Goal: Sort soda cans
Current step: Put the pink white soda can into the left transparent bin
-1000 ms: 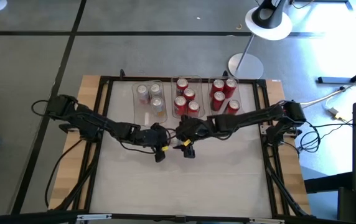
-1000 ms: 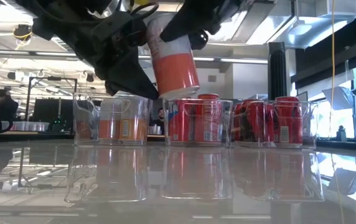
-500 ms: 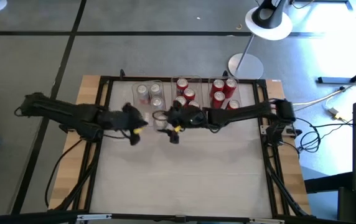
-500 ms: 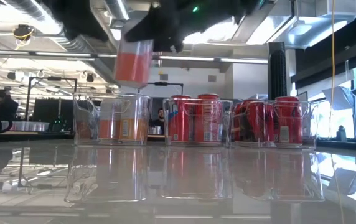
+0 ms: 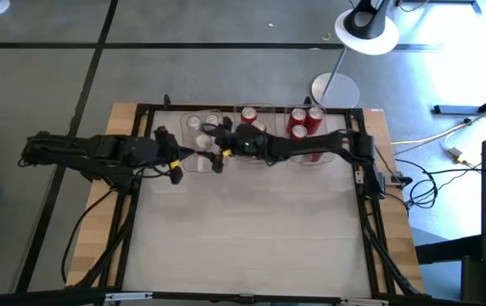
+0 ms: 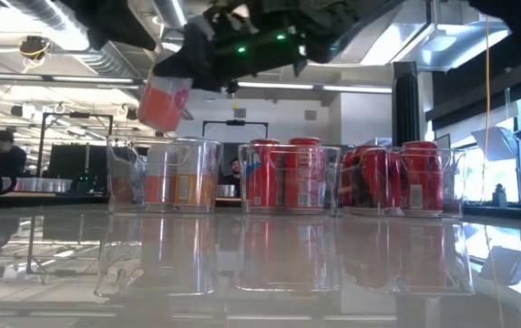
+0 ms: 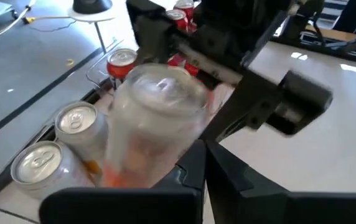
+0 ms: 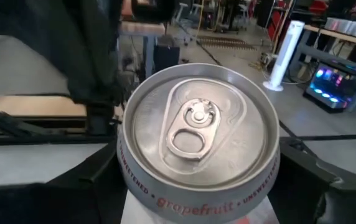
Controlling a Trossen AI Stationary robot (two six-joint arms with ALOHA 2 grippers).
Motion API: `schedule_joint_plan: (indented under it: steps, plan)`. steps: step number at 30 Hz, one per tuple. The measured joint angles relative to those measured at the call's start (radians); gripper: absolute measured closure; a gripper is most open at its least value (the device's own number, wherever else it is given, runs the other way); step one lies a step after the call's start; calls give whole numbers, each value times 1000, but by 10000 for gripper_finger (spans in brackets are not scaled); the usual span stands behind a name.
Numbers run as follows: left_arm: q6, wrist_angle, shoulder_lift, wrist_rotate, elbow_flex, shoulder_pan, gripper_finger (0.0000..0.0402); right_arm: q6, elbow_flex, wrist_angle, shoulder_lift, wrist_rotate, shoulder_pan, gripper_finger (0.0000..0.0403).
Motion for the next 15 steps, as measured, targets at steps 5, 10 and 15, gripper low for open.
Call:
schedule_joint_plan:
  steps: [5,10,15]
  plan:
    - [15,0,14,-8,0,21,398,-45,181,-160,96,-7,-14,111]
    - [14,-4,15,-20,0,28,398,-64,297,-269,185,-7,-18,111]
    - [15,-3,15,-26,0,27,398,-66,301,-273,236,-6,-18,111]
